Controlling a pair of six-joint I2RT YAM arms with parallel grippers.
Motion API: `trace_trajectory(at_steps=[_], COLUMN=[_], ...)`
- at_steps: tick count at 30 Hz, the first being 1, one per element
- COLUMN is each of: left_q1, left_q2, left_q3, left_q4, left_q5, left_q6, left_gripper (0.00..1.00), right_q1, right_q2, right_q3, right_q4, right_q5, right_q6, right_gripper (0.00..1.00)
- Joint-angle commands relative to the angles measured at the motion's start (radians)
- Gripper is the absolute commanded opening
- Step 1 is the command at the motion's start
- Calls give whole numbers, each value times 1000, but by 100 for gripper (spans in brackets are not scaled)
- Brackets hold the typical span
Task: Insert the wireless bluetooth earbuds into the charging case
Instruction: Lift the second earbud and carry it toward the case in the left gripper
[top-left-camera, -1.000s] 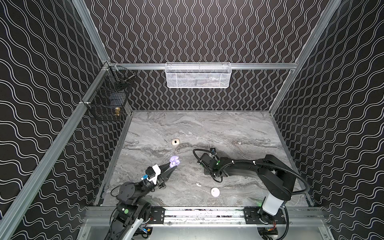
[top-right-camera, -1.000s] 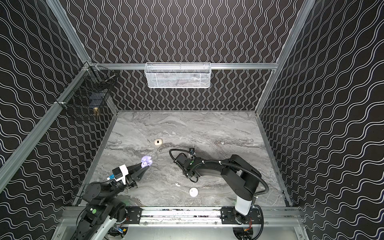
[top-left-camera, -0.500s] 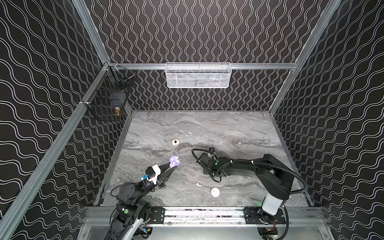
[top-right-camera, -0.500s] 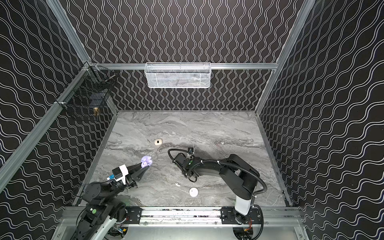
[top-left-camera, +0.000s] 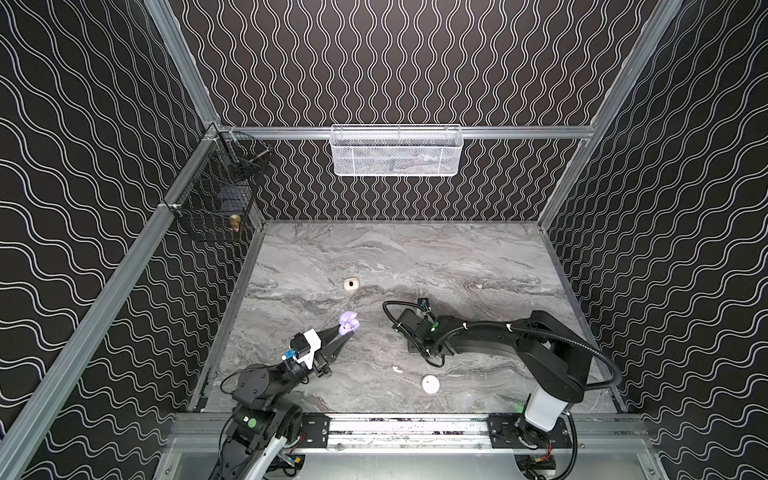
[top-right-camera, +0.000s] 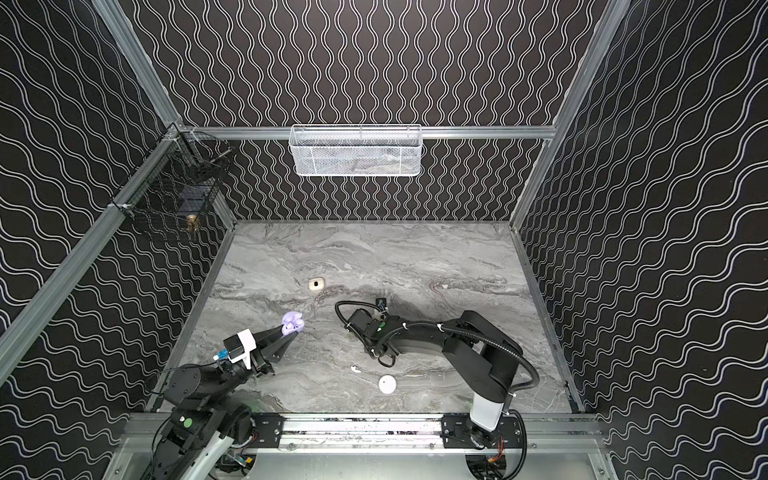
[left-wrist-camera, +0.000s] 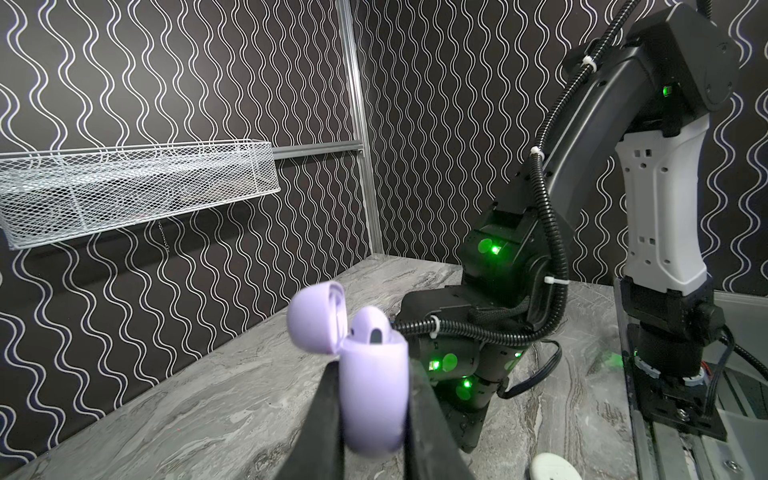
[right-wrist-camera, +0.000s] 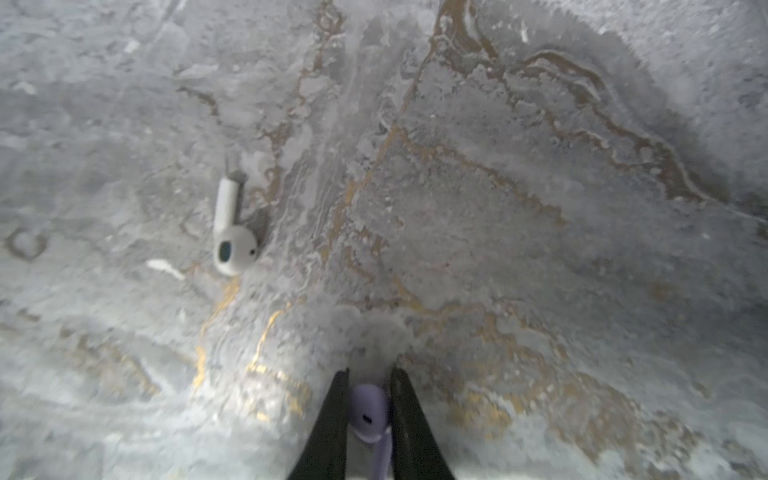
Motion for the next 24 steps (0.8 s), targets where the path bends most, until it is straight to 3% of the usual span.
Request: trace_trajectory(at_steps=[1,12,19,24], left_q1=[-1,0,-1,-1], left_q2=[-1,-1,16,35], left_q3=[3,-7,-17,-11], left_q4=[39,79,149,193], left_q5=[10,56,78,72], left_q6=[-1,-6,-58,-101], left_gripper=[0,0,0,0], right_q1=[6,121,244,308], right_q2=[-39,-266,-428,-536], right_q3=[15,160,162,92], right_q4=[-63,-127,89,381], right_q5=[28,239,370,389], right_q6=[15,23,-127,-310], right_gripper=[11,10,9,9])
